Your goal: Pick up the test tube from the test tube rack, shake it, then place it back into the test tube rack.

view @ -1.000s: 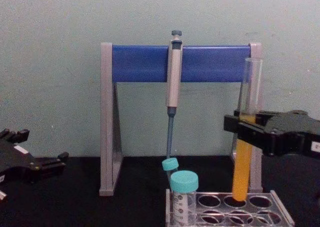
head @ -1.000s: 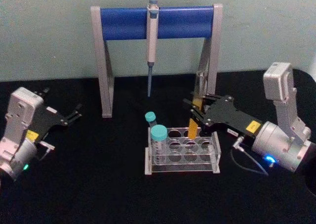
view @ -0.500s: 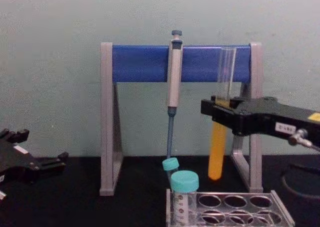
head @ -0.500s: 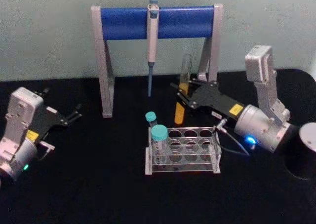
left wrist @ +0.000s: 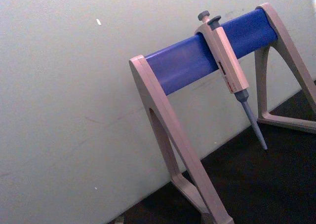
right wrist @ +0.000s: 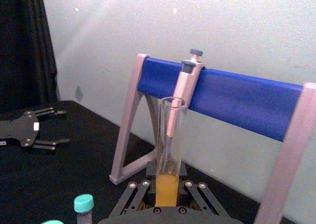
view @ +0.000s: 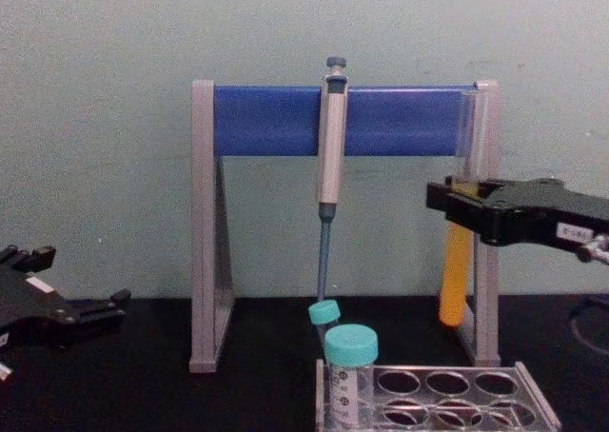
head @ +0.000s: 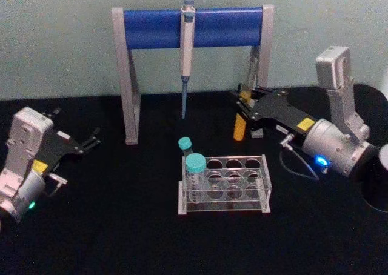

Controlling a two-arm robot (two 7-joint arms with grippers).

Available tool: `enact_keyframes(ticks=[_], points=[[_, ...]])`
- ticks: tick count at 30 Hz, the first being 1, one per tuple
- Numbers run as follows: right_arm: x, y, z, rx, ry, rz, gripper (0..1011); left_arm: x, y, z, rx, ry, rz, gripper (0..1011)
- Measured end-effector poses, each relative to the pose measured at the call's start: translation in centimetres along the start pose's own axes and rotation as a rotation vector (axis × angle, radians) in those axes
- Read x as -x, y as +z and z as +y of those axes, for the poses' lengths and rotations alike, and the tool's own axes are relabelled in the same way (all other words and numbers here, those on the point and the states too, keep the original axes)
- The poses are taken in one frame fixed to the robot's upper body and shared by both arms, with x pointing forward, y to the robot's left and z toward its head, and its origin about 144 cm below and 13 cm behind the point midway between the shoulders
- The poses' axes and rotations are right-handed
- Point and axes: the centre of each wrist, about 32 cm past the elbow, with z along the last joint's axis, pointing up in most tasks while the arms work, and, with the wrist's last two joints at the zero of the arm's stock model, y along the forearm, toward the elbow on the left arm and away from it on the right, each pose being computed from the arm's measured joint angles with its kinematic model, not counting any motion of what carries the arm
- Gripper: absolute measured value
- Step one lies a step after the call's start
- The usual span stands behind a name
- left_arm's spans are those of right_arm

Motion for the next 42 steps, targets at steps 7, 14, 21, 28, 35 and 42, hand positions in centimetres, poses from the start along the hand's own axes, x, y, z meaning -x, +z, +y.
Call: enact_keyframes(ticks=[7, 14, 21, 28, 35, 42], points=[[0.0, 0.2, -1.7, -0.003, -0.017, -0.006, 232, 0.0, 0.0, 0.0, 0.000, 0.000, 0.000, 1001], [0.5, 0.7, -3.5, -0.008, -0.012, -0.007, 232, 0.0, 0.0, 0.0, 0.000, 0.000, 0.000, 1001], [1.4, 0.8, -4.1, -0.004, 0.026, -0.001, 232, 0.0, 0.0, 0.0, 0.000, 0.000, 0.000, 1001], [2.6, 0.4, -3.9, 0.007, 0.066, 0.005, 232, 0.0, 0.0, 0.0, 0.000, 0.000, 0.000, 1001], [2.9, 0.3, -3.7, 0.008, 0.075, -0.010, 232, 0.0, 0.0, 0.0, 0.000, 0.000, 0.000, 1001], [2.8, 0.3, -3.7, 0.008, 0.074, -0.009, 232, 0.0, 0.0, 0.0, 0.000, 0.000, 0.000, 1001]])
